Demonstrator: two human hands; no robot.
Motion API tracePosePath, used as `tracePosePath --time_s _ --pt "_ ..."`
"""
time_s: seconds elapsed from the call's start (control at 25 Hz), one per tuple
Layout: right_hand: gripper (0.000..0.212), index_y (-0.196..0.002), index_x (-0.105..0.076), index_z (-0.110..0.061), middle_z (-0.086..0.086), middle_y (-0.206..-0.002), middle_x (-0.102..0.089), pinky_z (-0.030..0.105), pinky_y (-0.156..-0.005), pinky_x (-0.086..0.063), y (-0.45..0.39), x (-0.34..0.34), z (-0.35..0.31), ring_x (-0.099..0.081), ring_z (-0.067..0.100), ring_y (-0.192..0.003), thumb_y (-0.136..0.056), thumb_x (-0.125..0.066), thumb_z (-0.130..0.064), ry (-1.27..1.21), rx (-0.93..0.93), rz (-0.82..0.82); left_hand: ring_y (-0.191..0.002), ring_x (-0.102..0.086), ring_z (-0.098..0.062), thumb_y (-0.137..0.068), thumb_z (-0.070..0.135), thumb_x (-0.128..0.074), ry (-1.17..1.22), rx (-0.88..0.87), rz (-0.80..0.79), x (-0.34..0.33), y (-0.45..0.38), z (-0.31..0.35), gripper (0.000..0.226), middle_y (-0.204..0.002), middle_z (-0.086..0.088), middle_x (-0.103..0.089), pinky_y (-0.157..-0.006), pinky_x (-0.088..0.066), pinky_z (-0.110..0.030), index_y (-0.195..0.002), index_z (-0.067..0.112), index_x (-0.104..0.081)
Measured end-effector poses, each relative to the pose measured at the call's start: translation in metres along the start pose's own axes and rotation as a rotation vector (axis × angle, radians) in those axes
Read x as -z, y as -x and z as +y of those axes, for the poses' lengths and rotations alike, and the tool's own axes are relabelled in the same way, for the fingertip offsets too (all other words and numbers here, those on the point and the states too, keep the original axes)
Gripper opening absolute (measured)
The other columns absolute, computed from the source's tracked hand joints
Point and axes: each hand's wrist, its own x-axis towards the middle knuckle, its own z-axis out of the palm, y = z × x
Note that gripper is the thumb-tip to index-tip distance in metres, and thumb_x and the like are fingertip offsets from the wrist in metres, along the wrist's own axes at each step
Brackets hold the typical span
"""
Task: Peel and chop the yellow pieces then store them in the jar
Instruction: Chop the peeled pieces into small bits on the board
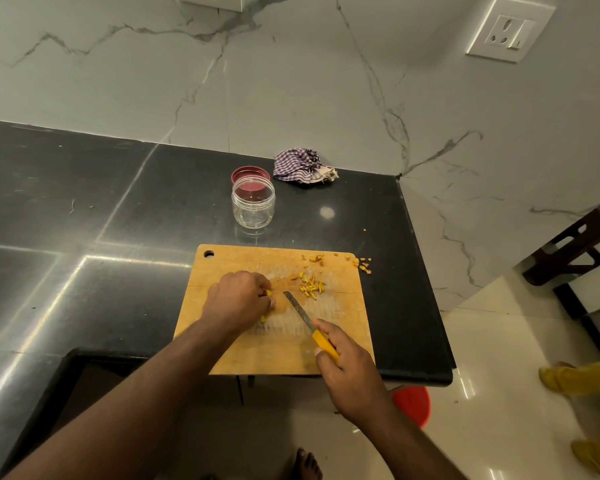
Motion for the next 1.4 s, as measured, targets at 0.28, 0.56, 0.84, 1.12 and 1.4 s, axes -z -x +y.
tracePosePath --time_s 0.28,0.56,0.84,1.12,1.4 --pt "0.050 -0.145 -0.041 -0.036 -0.015 -0.138 -0.049 0.021 -0.095 -0.046 -0.002 -0.001 -0.002 -0.049 -0.002 -0.116 -0.099 -0.046 -0.017 -0.038 -0.035 0.017 -0.101 -0.061 -0.011 -0.087 0.038 -0.068 0.023 0.026 0.018 0.004 0.003 -0.009 0.031 -0.104 0.013 -0.070 -0.086 -0.055 -0.041 -0.117 0.029 -0.070" --pt "0.049 -0.145 -0.041 -0.035 -0.020 -0.127 -0.048 0.005 -0.077 -0.042 0.000 -0.004 -0.007 -0.047 -0.021 -0.102 -0.100 -0.046 -0.018 -0.026 -0.047 -0.005 -0.105 -0.055 -0.017 -0.090 0.041 -0.063 -0.060 0.013 0.069 0.000 0.004 -0.003 0.026 -0.106 0.011 -0.070 -0.086 -0.049 -0.041 -0.114 0.032 -0.071" --pt "0.049 -0.145 -0.040 -0.037 -0.019 -0.129 -0.050 0.008 -0.080 -0.044 0.000 -0.003 -0.007 -0.050 -0.016 -0.103 -0.099 -0.046 -0.018 -0.019 -0.043 -0.004 -0.107 -0.056 -0.018 -0.091 0.037 -0.060 -0.048 -0.011 0.056 -0.006 0.001 -0.001 0.028 -0.111 0.010 -0.071 -0.087 -0.051 -0.042 -0.117 0.034 -0.070" --pt "0.048 -0.146 -0.039 -0.035 -0.015 -0.135 -0.050 0.008 -0.080 -0.044 -0.001 -0.003 -0.006 -0.050 -0.013 -0.105 -0.101 -0.045 -0.021 -0.016 -0.037 0.010 -0.102 -0.059 -0.015 -0.088 0.043 -0.061 -0.030 -0.001 0.065 -0.009 0.001 -0.004 0.031 -0.107 0.012 -0.072 -0.082 -0.055 -0.042 -0.117 0.035 -0.071" --pt "0.047 -0.149 -0.030 -0.035 -0.014 -0.142 -0.044 0.019 -0.096 -0.040 0.000 -0.007 -0.009 -0.044 0.000 -0.120 -0.104 -0.041 -0.028 0.040 0.007 0.035 -0.104 -0.059 -0.015 -0.089 0.043 -0.065 0.000 0.002 0.087 -0.012 0.001 -0.006 0.029 -0.109 0.011 -0.073 -0.082 -0.055 -0.043 -0.116 0.033 -0.072"
